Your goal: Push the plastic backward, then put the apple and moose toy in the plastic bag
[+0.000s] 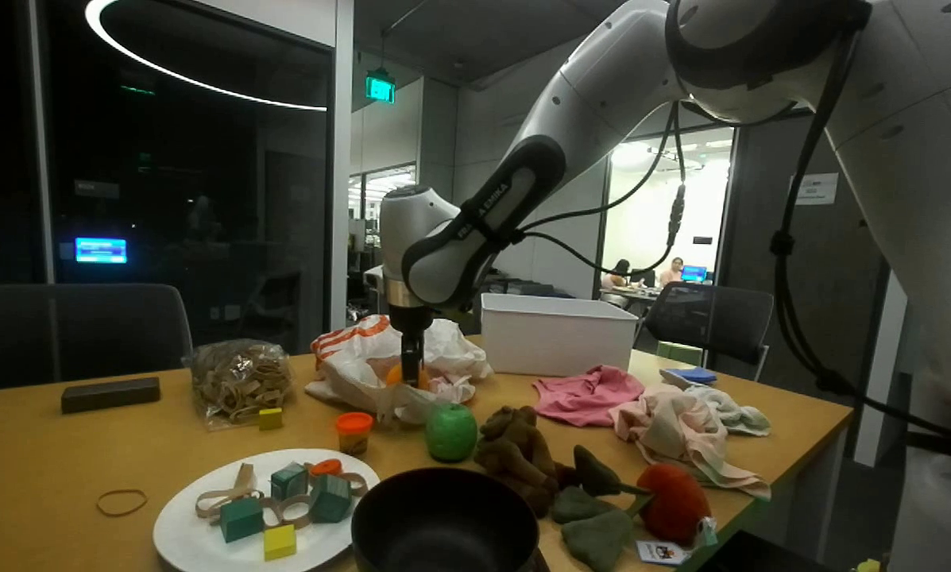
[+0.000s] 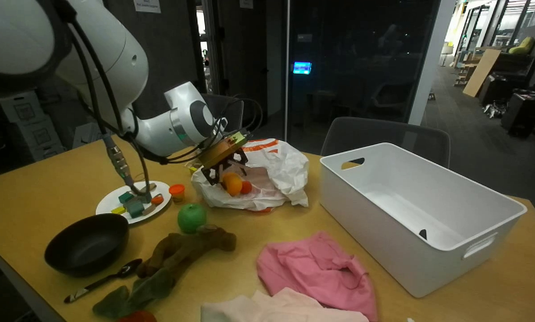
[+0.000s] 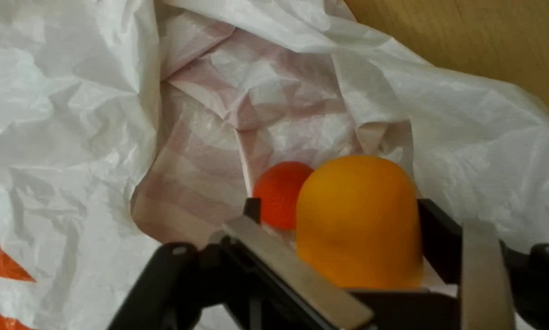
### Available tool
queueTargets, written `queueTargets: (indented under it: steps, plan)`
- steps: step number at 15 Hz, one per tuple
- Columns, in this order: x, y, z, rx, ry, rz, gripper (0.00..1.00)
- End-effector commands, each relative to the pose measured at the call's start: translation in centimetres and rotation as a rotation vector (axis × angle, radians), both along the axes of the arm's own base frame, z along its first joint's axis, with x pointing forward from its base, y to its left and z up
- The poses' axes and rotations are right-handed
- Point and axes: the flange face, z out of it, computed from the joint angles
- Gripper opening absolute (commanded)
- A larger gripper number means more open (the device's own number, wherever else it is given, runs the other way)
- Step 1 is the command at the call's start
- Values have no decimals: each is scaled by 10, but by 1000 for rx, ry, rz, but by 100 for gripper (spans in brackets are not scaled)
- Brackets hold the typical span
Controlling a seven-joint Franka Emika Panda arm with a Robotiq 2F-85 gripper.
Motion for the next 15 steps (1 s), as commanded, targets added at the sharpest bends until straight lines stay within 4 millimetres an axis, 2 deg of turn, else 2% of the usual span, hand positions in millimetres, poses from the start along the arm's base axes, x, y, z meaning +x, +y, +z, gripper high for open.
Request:
queueTargets:
  steps: [1, 5, 9, 10, 13, 15]
  plan:
    - [4, 2, 18, 11, -38, -33, 100]
    - [-1, 0, 51, 29, -53, -71, 100]
    - [-18, -12, 92, 27, -18, -170, 100]
    - [-28, -16, 100, 30, 28, -194, 100]
    - [-57, -15, 108, 137, 191, -190, 100]
    - [-74, -8, 103, 219, 241, -179, 100]
